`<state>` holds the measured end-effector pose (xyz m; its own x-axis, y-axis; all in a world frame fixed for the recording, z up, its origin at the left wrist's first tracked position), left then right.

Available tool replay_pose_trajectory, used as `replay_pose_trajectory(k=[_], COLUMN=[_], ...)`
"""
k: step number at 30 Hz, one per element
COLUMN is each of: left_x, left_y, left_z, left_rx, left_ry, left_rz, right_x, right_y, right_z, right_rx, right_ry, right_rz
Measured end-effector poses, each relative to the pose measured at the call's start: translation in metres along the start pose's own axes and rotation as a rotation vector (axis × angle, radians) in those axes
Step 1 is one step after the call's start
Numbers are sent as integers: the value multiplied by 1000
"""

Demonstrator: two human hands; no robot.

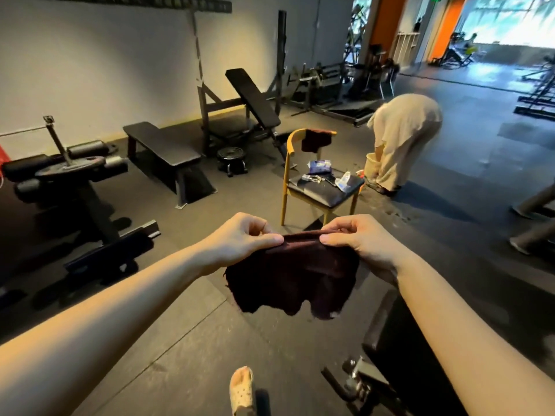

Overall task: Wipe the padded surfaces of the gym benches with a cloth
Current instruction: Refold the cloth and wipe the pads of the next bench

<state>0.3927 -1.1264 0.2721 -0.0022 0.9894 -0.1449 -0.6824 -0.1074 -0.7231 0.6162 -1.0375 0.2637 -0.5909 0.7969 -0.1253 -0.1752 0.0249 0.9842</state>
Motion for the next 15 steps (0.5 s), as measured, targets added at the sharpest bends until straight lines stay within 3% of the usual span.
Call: replay_pose_trajectory(k=[7, 11, 15], left_x=[180, 287, 390], left_y=[61, 99, 130], left_z=[80, 132, 170], left_rx=[-9, 0, 13], left_ry=[283, 205, 3], left_rz=[17, 66, 143], right_x=[204, 314, 417], right_y=[4, 20, 29], right_z=[52, 84, 120], right_rx=[34, 22, -74], right_ry=[-24, -52, -110], right_rz=[11, 22, 52])
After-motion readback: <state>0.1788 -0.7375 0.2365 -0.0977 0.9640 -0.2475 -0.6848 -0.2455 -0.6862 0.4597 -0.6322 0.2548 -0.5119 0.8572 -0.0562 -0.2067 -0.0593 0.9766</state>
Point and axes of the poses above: each hand's wrist, its own x-axis towards the middle knuckle, its own z-axis out of the back of the hand, y = z × x, the point moved 4 cm from there along x, towards the middle knuckle, and after that the axes turned 10 degrees about x, right-handed, at the moved point
